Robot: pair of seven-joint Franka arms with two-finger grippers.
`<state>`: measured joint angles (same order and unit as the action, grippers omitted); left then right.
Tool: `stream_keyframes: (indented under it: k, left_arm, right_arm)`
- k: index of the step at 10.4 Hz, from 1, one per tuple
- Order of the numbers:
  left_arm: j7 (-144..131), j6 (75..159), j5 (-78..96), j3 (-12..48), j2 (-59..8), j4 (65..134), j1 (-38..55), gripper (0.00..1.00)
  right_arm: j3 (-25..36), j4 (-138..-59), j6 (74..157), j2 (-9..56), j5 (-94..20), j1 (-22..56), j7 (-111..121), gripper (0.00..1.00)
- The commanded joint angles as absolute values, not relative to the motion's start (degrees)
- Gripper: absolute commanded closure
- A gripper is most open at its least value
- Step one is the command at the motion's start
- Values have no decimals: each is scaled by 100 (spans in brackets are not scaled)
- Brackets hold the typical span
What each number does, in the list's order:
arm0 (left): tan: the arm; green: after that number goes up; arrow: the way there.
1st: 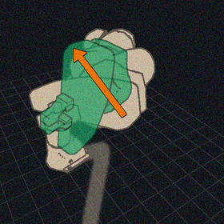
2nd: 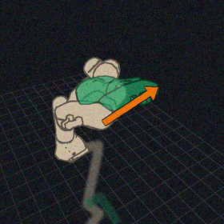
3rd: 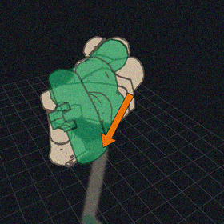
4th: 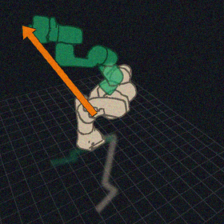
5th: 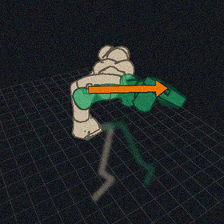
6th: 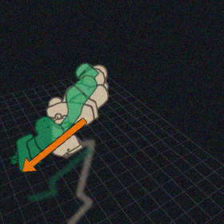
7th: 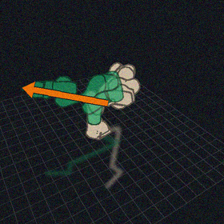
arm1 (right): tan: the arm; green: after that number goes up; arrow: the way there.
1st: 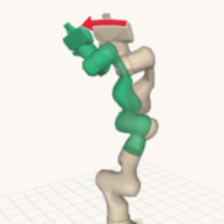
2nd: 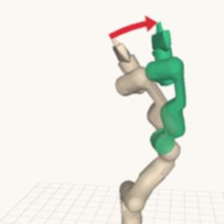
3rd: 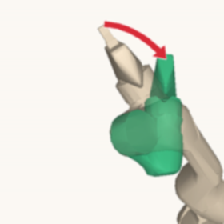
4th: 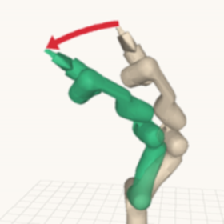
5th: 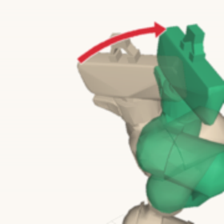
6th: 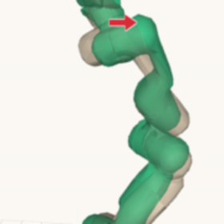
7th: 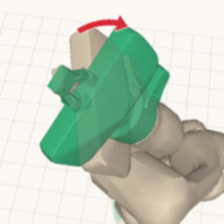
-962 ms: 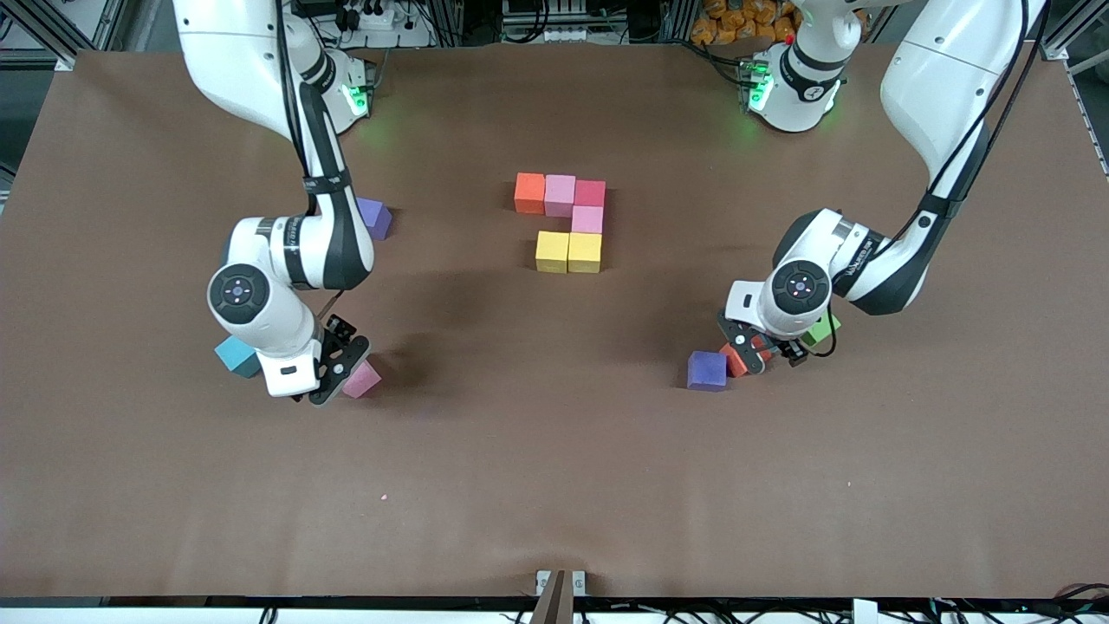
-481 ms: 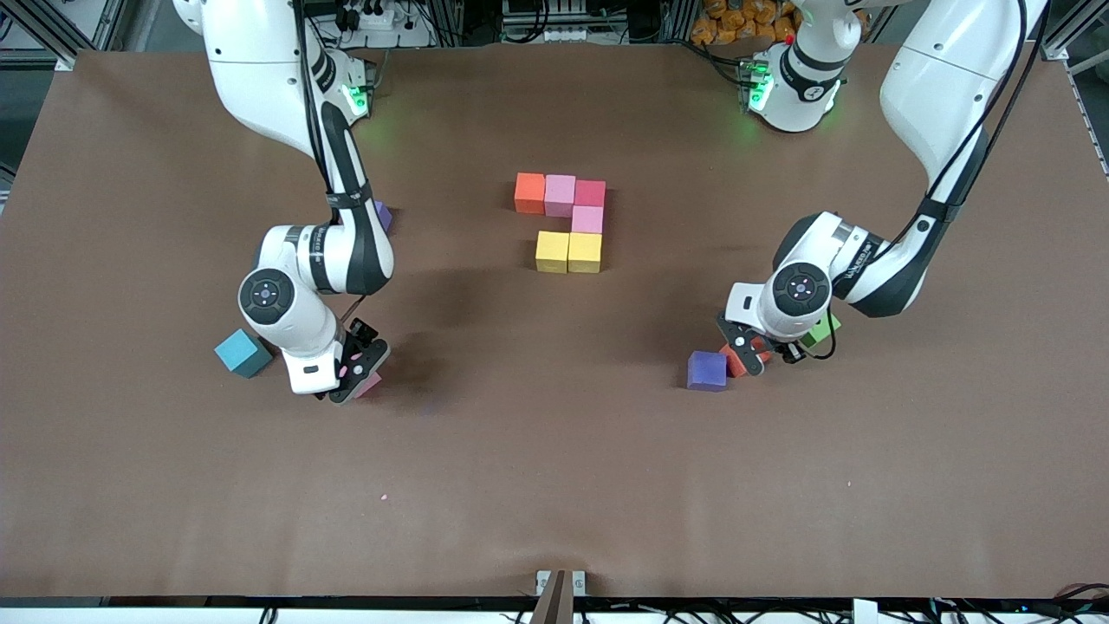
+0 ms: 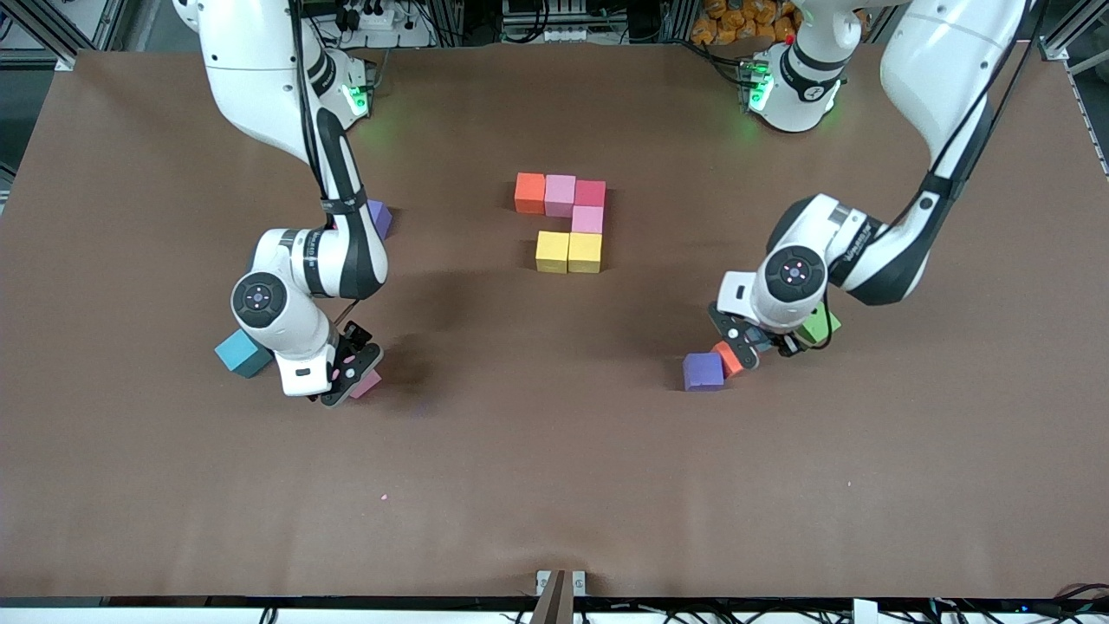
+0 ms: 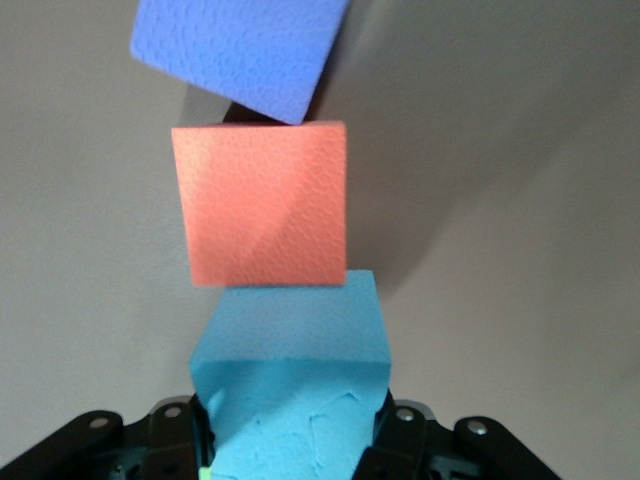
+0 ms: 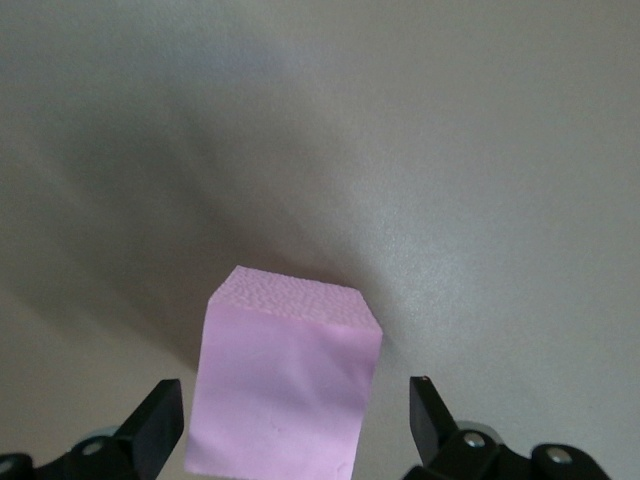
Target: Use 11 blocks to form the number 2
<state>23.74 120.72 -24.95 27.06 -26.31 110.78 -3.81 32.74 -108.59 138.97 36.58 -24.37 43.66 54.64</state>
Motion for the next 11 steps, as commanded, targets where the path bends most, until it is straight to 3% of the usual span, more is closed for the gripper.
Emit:
stream_keyframes:
  k: [1,4,7,9,10,11]
  left_arm:
    - [1814,11481,-2032,3188,-2355,10918,-343,72]
    - [-38,11058,-1496,3831,-2382,10522,-150,72]
    - [-2294,11057,-758,3946,-2434,10162,419,72]
    - [-3799,11065,-555,3946,-2557,9976,789,72]
    - [-4449,11074,-362,3938,-2627,9949,974,72]
    - [-5283,11144,-134,3929,-2680,9932,1132,72]
  right_arm:
    - [3059,-10881,14010,3683,-2602,4184,5537,0]
    - [3050,-10881,14089,3744,-2602,4192,5537,0]
    - [3050,-10881,14089,3744,-2602,4175,5555,0]
    - [3050,-10872,14089,3744,-2602,4175,5686,42]
    - [3050,-10863,14089,3735,-2602,4175,5687,53]
    - [3050,-10863,14071,3709,-2602,4149,5678,52]
